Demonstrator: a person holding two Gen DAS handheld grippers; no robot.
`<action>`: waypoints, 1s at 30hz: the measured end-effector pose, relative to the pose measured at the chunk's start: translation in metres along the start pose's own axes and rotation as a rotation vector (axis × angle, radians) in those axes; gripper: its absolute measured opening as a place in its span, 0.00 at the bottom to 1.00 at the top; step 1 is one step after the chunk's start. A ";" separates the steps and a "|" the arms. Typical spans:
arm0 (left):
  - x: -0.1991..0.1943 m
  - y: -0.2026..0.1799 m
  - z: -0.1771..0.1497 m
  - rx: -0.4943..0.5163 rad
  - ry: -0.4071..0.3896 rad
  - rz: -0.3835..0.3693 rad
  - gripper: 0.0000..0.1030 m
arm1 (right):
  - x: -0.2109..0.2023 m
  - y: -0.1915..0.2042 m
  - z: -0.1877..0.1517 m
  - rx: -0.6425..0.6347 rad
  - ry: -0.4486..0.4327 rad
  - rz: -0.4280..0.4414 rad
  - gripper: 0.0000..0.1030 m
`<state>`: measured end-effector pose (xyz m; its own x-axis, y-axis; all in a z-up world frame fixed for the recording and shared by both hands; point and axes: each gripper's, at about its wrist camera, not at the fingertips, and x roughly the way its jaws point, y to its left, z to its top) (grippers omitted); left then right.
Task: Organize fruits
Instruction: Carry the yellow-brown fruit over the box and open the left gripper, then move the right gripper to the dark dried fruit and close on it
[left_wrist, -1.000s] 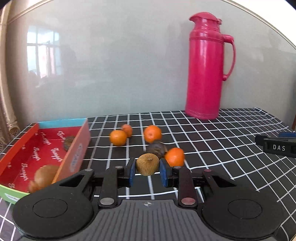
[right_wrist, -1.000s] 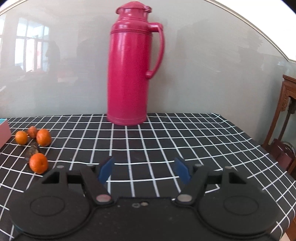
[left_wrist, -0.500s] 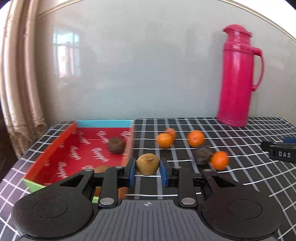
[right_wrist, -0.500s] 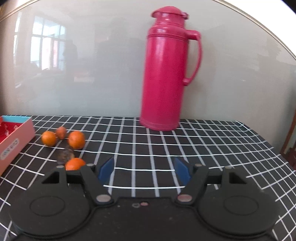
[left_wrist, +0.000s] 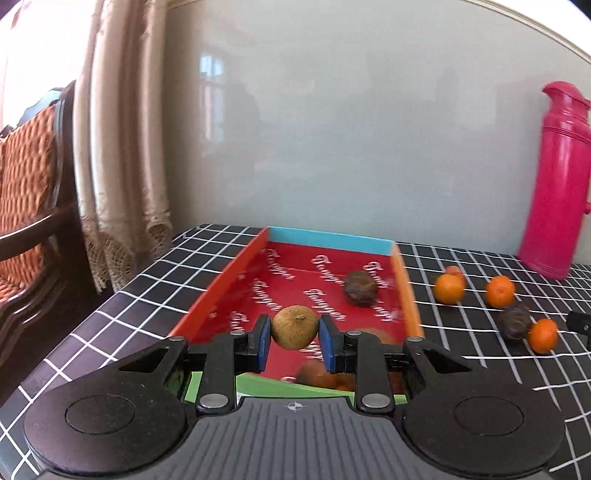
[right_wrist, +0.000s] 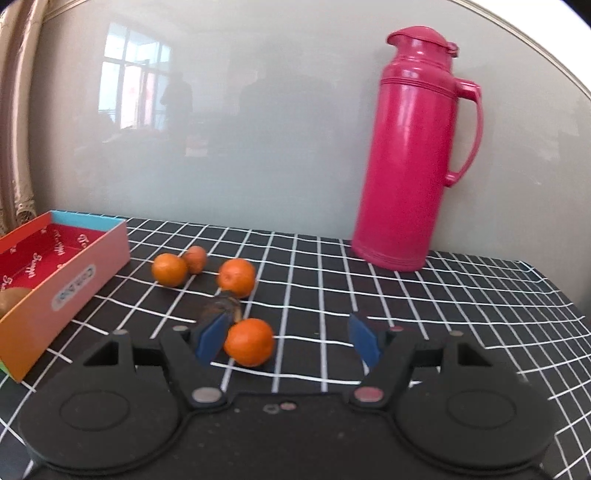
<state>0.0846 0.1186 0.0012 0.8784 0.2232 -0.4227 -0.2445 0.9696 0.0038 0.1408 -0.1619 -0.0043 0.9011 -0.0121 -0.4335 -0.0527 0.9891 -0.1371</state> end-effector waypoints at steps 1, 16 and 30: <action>0.001 0.003 -0.001 0.002 -0.005 0.013 0.27 | 0.001 0.003 0.001 0.000 -0.001 0.007 0.69; 0.001 0.007 0.000 0.004 -0.078 0.090 0.94 | -0.004 0.024 0.005 -0.051 -0.037 0.065 0.71; -0.011 -0.006 0.003 0.043 -0.101 0.120 1.00 | -0.008 0.009 0.003 -0.056 -0.035 0.050 0.74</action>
<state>0.0782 0.1111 0.0088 0.8814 0.3445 -0.3233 -0.3341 0.9383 0.0890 0.1346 -0.1528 0.0004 0.9113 0.0429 -0.4095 -0.1209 0.9786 -0.1667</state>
